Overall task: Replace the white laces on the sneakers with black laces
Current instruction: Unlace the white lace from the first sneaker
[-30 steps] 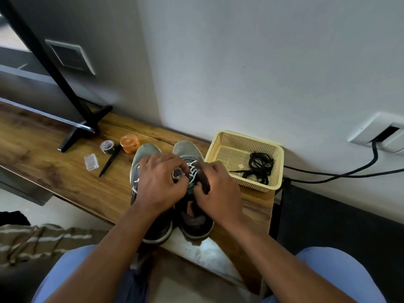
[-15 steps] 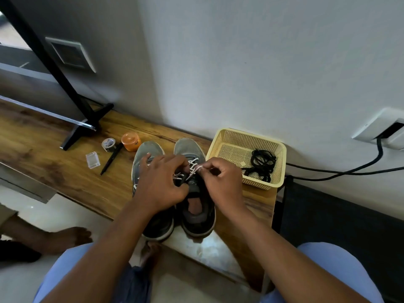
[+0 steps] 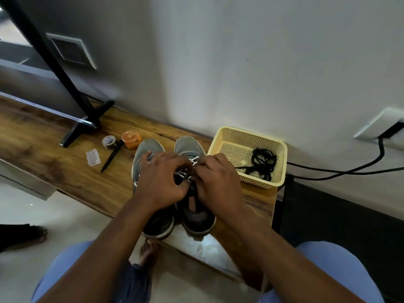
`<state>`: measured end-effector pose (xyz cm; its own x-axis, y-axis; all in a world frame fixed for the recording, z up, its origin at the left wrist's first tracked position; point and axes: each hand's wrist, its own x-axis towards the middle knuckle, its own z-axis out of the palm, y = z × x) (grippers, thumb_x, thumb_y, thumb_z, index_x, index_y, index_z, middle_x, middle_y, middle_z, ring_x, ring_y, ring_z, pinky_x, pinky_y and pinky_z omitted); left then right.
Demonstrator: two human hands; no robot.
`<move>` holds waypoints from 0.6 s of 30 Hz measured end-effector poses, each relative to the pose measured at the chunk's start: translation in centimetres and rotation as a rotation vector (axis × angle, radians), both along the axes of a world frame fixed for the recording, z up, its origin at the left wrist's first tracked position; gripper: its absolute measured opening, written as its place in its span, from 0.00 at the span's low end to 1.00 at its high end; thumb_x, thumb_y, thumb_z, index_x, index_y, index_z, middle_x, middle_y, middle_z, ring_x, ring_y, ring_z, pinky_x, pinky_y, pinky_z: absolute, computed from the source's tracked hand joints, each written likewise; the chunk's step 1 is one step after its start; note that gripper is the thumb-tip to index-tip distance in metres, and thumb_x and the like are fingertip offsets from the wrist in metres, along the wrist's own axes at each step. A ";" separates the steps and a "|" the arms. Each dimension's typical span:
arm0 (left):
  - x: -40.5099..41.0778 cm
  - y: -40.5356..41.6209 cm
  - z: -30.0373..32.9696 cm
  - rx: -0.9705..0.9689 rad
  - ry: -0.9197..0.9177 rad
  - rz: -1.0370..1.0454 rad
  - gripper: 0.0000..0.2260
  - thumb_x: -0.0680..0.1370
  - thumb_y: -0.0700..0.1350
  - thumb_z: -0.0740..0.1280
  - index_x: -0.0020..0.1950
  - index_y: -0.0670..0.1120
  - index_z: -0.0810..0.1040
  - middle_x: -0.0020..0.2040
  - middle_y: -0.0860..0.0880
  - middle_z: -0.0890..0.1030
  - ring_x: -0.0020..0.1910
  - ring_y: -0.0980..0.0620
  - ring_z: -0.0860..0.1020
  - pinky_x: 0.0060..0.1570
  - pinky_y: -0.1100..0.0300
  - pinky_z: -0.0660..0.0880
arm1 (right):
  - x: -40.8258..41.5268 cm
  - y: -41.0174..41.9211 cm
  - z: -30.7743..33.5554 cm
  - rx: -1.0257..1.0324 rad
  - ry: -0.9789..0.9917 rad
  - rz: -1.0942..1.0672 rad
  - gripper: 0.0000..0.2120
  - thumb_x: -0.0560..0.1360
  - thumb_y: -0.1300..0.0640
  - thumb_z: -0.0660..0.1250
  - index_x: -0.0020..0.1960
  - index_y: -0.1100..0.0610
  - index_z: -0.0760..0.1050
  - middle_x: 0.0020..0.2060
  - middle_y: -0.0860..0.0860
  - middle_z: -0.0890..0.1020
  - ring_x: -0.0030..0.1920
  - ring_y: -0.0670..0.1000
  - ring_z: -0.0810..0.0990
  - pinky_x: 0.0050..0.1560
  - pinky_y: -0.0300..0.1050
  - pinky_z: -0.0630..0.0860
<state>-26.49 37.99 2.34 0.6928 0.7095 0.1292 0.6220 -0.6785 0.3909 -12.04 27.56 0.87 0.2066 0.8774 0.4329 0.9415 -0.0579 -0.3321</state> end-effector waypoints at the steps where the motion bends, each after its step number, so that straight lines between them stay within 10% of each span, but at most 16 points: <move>1: 0.0 0.0 0.1 -0.002 0.001 0.004 0.23 0.67 0.61 0.66 0.61 0.59 0.81 0.62 0.58 0.83 0.68 0.50 0.76 0.75 0.33 0.57 | 0.0 0.0 0.0 0.043 0.009 -0.004 0.05 0.73 0.59 0.71 0.47 0.58 0.84 0.49 0.51 0.83 0.51 0.57 0.76 0.47 0.55 0.75; 9: -0.1 -0.1 0.1 -0.022 0.011 0.023 0.16 0.67 0.60 0.68 0.54 0.62 0.80 0.56 0.61 0.81 0.66 0.52 0.75 0.76 0.36 0.56 | 1.3 0.3 0.7 0.261 0.649 -0.337 0.05 0.72 0.61 0.76 0.42 0.53 0.81 0.44 0.45 0.81 0.50 0.52 0.79 0.53 0.53 0.76; 18: 0.0 -0.3 0.6 -0.004 0.002 0.013 0.21 0.67 0.60 0.66 0.59 0.59 0.81 0.58 0.59 0.82 0.66 0.52 0.76 0.77 0.38 0.55 | 0.6 -0.3 -0.1 0.010 -0.058 -0.014 0.13 0.71 0.46 0.69 0.51 0.51 0.82 0.59 0.49 0.78 0.62 0.57 0.73 0.56 0.56 0.69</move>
